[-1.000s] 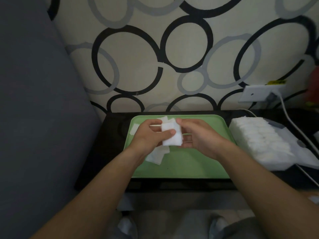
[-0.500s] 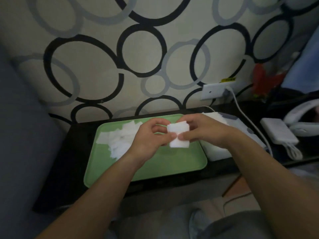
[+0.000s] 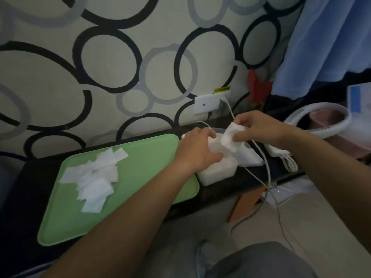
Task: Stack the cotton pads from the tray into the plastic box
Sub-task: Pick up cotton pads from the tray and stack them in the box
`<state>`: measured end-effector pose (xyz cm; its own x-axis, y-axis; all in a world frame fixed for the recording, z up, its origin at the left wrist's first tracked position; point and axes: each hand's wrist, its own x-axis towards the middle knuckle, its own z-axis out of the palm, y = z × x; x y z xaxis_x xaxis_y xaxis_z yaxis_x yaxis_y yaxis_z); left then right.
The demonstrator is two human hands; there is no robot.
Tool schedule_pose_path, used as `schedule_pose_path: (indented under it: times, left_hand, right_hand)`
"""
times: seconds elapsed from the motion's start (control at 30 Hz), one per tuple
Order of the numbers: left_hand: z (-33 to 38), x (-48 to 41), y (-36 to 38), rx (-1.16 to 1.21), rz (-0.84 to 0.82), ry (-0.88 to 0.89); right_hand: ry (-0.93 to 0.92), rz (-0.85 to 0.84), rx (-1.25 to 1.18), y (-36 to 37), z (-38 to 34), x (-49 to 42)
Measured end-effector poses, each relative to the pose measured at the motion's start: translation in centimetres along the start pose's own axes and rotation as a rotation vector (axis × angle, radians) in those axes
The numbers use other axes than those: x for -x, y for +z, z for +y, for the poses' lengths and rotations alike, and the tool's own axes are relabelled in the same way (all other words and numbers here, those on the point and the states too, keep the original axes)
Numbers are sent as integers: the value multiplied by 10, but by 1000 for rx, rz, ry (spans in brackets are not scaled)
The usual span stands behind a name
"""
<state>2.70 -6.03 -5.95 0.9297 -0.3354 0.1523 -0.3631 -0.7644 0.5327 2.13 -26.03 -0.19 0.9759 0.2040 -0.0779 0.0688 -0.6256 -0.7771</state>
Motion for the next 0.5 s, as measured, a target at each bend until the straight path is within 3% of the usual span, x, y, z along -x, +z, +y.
schedule_pose_path:
  times: [0.3,0.5]
  left_hand:
    - [16,-57,24,-486,-404,-61]
    - [17,-64,34,-541,-474,-97]
  right_hand:
    - [21,-134,-45,-14,28,-1]
    - [-25,-166,-1,-10,32,-5]
